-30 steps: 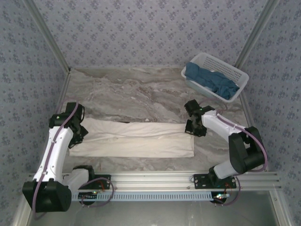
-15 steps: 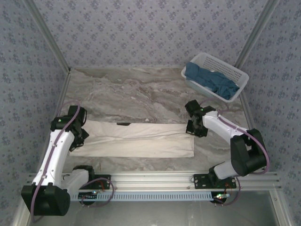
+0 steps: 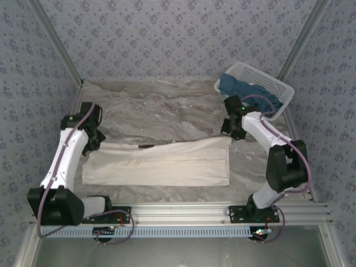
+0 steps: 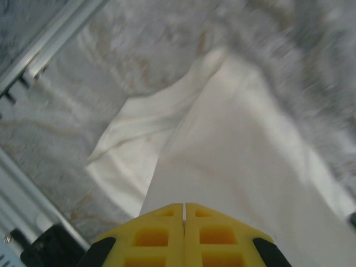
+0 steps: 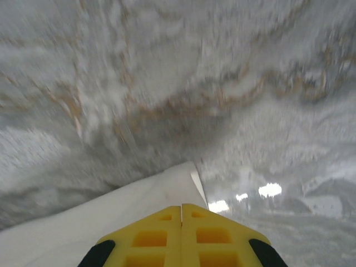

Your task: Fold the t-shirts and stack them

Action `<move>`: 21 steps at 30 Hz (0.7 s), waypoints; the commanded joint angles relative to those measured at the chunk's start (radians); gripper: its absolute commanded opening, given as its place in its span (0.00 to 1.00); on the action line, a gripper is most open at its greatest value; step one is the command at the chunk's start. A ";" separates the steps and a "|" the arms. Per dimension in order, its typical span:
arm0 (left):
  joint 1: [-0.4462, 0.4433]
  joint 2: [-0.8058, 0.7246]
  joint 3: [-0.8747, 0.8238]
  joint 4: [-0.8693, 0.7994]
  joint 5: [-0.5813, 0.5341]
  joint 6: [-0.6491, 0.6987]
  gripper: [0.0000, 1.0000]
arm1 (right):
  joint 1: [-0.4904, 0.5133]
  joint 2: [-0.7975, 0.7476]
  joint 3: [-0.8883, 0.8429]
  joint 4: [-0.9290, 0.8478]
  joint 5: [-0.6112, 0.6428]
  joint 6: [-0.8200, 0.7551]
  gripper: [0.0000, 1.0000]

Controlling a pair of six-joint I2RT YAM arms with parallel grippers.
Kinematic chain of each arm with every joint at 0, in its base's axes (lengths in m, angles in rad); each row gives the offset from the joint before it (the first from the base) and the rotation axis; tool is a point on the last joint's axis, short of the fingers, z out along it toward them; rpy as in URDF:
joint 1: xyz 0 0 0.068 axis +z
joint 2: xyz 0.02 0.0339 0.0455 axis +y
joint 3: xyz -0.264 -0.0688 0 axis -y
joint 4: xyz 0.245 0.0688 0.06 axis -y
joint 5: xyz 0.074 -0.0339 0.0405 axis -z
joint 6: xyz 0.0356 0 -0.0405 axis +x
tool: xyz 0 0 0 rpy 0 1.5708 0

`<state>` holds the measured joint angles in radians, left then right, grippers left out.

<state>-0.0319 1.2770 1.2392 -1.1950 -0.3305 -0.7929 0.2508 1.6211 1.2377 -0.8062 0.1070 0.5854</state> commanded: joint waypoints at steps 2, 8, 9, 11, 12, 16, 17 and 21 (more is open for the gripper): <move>0.007 0.094 0.179 0.056 -0.007 0.130 0.00 | -0.042 0.059 0.116 -0.022 -0.053 -0.059 0.00; -0.012 0.102 0.228 0.027 -0.045 0.199 0.00 | -0.043 0.073 0.126 -0.030 -0.105 -0.091 0.00; -0.014 0.083 0.201 0.018 -0.053 0.202 0.00 | -0.039 0.056 0.099 -0.028 -0.105 -0.091 0.00; -0.017 0.041 0.134 0.000 -0.061 0.200 0.00 | -0.030 0.013 0.021 -0.021 -0.104 -0.077 0.00; -0.017 0.014 0.091 -0.008 -0.062 0.193 0.00 | -0.026 -0.012 -0.022 -0.018 -0.100 -0.068 0.00; -0.017 -0.071 -0.062 -0.033 -0.045 0.156 0.00 | -0.008 -0.089 -0.190 -0.002 -0.105 -0.031 0.00; -0.017 -0.089 -0.098 -0.038 -0.041 0.144 0.00 | -0.001 -0.104 -0.217 0.001 -0.104 -0.024 0.00; -0.017 -0.146 -0.203 -0.053 -0.032 0.097 0.00 | 0.028 -0.136 -0.292 0.002 -0.101 0.000 0.00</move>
<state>-0.0471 1.1702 1.0813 -1.2049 -0.3557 -0.6556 0.2619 1.5185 0.9737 -0.7906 0.0063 0.5518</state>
